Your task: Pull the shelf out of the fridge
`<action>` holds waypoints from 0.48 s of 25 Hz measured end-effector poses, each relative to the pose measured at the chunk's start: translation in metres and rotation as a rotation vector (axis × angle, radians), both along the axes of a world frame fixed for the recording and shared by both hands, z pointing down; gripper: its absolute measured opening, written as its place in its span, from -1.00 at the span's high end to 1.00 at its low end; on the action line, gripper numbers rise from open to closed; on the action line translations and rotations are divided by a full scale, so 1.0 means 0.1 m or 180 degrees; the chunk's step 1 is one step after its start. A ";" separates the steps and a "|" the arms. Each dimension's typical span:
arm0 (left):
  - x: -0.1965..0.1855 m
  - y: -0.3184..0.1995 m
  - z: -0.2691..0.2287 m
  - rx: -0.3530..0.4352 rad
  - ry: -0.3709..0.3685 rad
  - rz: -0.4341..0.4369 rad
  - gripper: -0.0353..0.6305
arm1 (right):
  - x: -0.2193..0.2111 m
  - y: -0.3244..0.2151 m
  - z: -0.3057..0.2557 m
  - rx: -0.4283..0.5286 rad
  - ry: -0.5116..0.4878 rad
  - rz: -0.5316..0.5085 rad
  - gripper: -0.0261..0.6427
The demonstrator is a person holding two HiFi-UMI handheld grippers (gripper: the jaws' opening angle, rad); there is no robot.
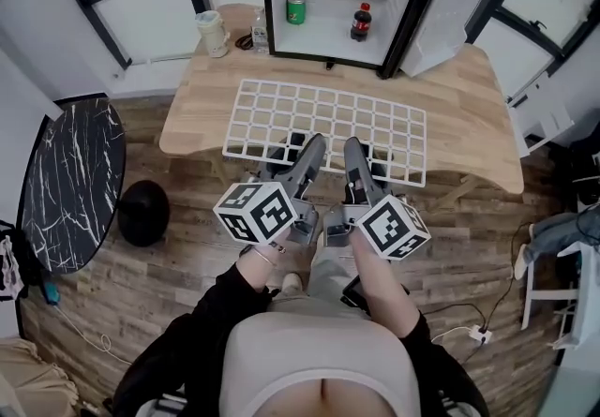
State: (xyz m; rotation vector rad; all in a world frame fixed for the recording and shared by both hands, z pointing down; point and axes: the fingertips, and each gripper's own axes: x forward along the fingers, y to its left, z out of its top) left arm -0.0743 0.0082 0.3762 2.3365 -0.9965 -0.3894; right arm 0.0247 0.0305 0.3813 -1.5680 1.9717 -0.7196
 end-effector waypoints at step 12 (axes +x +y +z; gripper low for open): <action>-0.11 0.47 -0.11 0.0080 0.0019 0.0042 0.34 | -0.11 0.47 -0.11 0.0055 0.0008 0.0041 0.43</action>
